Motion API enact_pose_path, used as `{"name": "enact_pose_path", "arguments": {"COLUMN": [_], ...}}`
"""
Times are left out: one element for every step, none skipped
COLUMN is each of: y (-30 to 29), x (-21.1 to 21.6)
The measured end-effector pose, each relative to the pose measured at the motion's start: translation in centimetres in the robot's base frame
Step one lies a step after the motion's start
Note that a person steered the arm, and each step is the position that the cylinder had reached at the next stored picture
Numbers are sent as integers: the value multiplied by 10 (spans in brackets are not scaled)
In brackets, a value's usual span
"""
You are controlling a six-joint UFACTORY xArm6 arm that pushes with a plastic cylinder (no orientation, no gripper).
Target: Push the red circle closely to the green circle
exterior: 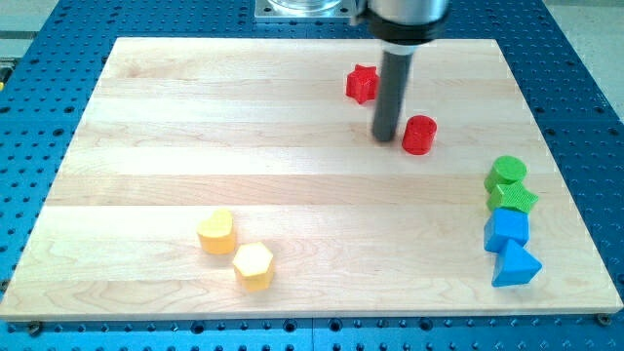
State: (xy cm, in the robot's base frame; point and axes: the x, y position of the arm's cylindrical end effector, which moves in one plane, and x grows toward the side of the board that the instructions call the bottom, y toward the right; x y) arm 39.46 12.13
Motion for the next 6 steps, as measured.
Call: {"name": "enact_pose_path", "arguments": {"y": [49,92,90,149,216,210], "x": [21,26,6,-27,25,61]}}
